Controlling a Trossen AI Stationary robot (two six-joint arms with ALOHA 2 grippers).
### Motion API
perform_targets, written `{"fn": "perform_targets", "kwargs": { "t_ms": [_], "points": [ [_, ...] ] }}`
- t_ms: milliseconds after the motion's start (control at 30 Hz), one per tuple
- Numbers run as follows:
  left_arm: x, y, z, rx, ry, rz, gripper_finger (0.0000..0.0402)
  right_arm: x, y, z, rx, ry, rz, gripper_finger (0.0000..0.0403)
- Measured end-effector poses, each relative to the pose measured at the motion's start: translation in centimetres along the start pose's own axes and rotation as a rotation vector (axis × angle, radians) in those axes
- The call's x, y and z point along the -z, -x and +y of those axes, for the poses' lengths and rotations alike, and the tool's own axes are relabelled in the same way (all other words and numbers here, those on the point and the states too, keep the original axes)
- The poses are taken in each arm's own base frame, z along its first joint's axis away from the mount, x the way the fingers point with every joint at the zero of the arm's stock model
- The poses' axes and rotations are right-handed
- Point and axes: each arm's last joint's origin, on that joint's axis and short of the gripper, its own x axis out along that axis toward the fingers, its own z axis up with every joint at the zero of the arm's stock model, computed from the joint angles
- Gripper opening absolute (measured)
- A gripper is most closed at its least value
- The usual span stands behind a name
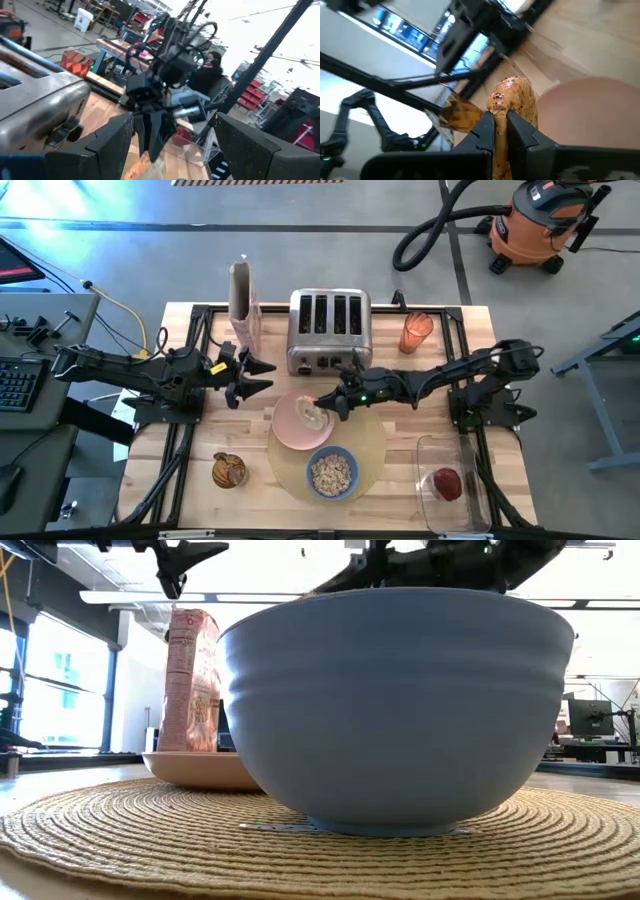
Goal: Arrange a breakfast setting
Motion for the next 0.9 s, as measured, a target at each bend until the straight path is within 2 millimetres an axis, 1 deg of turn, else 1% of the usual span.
{"fn": "perform_targets", "kwargs": {
  "t_ms": [267, 400, 600, 800, 900],
  "points": [
    [0.1, 0.0, 0.1, -0.036, -0.003, -0.003, 0.0266, 1.4, -1.6, -1.3, 0.040, -0.072, -0.055, 0.0004],
    [0.1, 0.0, 0.2, -0.037, -0.003, 0.000, 0.0266, 1.6, -2.4, -0.9, 0.057, -0.090, -0.100, 0.0004],
    [0.1, 0.0, 0.2, -0.037, -0.003, -0.001, 0.0266, 1.8, -4.9, -0.2, 0.107, -0.111, -0.156, 0.0004],
    [0.1, 0.0, 0.2, -0.037, -0.002, -0.002, 0.0266, 1.8, -7.4, 0.0, 0.164, -0.119, -0.139, 0.0004],
    [0.1, 0.0, 0.2, -0.036, -0.002, -0.001, 0.0266, 1.9, -8.2, -0.1, 0.190, -0.115, -0.135, 0.0004]
  ]
}}
